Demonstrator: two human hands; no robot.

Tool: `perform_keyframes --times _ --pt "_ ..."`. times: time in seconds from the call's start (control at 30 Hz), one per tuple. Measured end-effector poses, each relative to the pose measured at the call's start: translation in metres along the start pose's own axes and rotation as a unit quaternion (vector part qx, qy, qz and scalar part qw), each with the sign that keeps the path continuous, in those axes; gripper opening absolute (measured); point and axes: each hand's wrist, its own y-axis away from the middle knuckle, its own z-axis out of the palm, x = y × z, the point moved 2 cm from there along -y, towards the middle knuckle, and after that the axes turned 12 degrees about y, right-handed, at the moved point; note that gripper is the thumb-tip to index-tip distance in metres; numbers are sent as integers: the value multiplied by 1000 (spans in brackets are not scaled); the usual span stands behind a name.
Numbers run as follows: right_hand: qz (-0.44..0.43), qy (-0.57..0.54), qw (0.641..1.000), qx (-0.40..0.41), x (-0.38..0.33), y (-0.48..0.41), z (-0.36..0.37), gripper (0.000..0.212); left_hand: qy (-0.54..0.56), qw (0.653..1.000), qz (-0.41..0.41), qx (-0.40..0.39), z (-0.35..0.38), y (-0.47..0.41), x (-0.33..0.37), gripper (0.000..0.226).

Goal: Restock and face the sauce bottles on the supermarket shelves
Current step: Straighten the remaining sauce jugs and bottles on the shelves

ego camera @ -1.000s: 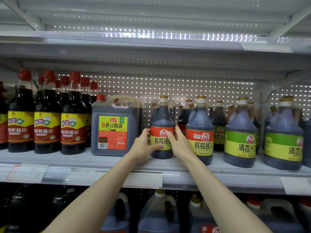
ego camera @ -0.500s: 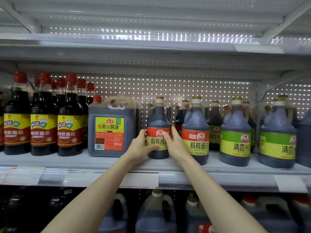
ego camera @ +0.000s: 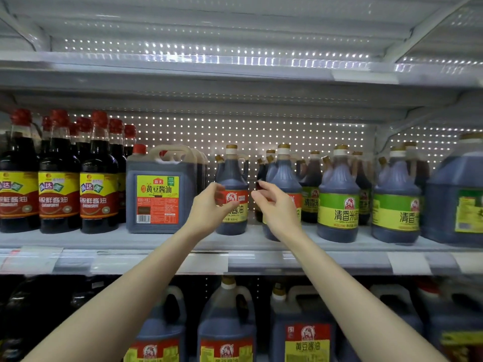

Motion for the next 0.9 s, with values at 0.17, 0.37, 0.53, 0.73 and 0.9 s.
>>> perform_keyframes --times 0.17,0.37,0.53,0.73,0.9 --pt "6 -22 998 53 17 7 -37 33 16 999 -1 -31 34 11 12 44" --pt "40 -7 996 73 42 5 -69 43 24 996 -48 -73 67 15 4 64" --pt "69 -34 997 -2 56 -7 -65 62 25 994 -61 -89 84 12 6 65" --pt "76 -97 992 -30 65 -16 -58 55 31 993 -67 -96 94 4 1 63" --pt "88 -108 990 -27 73 -17 -55 58 43 993 -68 -92 94 2 -5 64"
